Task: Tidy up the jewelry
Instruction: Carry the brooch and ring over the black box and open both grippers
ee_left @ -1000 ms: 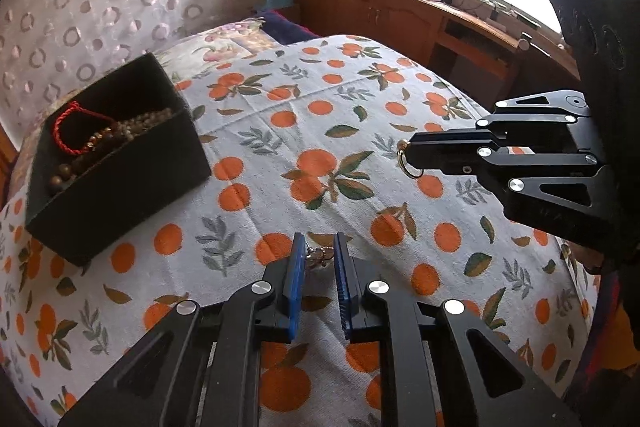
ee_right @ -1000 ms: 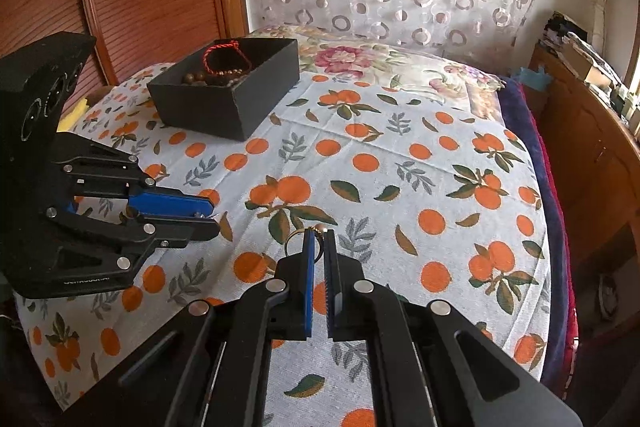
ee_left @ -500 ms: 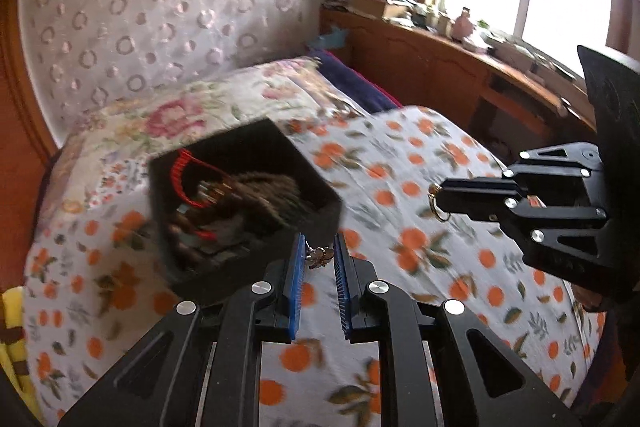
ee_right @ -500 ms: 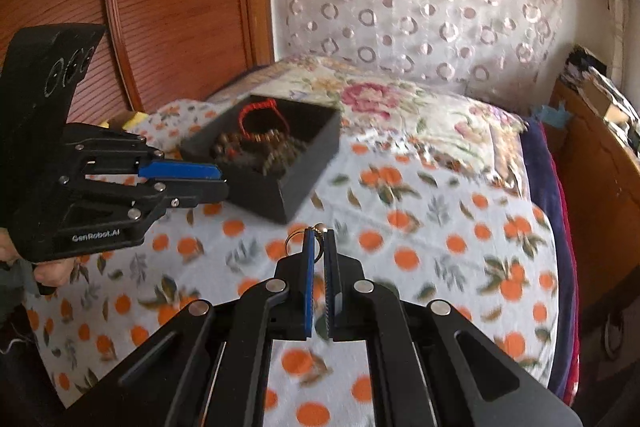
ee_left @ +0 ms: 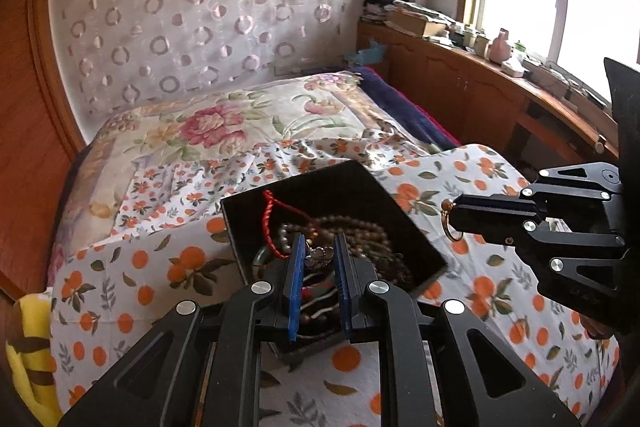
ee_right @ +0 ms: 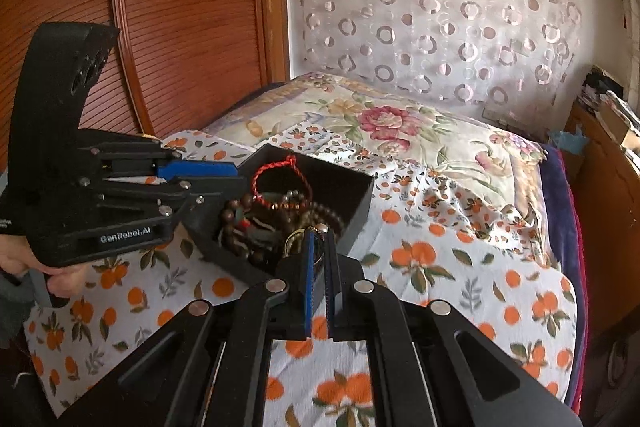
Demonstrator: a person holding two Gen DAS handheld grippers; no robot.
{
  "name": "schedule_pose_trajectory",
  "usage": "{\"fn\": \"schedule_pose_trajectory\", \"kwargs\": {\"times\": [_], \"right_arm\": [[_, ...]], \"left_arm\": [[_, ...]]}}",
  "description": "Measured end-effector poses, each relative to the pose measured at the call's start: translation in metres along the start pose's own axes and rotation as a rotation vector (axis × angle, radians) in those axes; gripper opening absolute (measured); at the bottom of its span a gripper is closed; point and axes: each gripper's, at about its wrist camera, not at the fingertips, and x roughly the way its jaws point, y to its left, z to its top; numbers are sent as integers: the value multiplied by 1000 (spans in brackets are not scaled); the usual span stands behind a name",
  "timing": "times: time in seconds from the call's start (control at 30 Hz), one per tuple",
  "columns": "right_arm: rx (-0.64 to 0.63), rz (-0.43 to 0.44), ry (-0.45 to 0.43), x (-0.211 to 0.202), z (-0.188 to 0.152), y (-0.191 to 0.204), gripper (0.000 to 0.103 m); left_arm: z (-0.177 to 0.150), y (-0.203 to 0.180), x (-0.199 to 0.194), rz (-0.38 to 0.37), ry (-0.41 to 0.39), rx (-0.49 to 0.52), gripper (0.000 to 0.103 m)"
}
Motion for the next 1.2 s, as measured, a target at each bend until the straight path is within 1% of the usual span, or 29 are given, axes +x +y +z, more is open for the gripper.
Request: {"fn": "schedule_pose_trajectory", "kwargs": {"times": [0.17, 0.4, 0.57, 0.77, 0.9, 1.13, 1.2], "right_arm": [[-5, -6, 11, 17, 9, -5, 6], [33, 21, 18, 45, 24, -18, 6], [14, 20, 24, 59, 34, -14, 6], [14, 11, 26, 63, 35, -14, 6], [22, 7, 31, 63, 30, -16, 7], [40, 8, 8, 46, 19, -18, 7], [39, 6, 5, 41, 16, -17, 7]], "left_arm": [[4, 5, 8, 8, -1, -10, 14], [8, 10, 10, 14, -5, -17, 14], [9, 13, 10, 16, -7, -27, 14], [10, 15, 14, 29, -1, -23, 14], [17, 22, 20, 41, 1, -29, 14], [25, 26, 30, 46, 4, -40, 14], [27, 26, 29, 48, -7, -42, 14]]}}
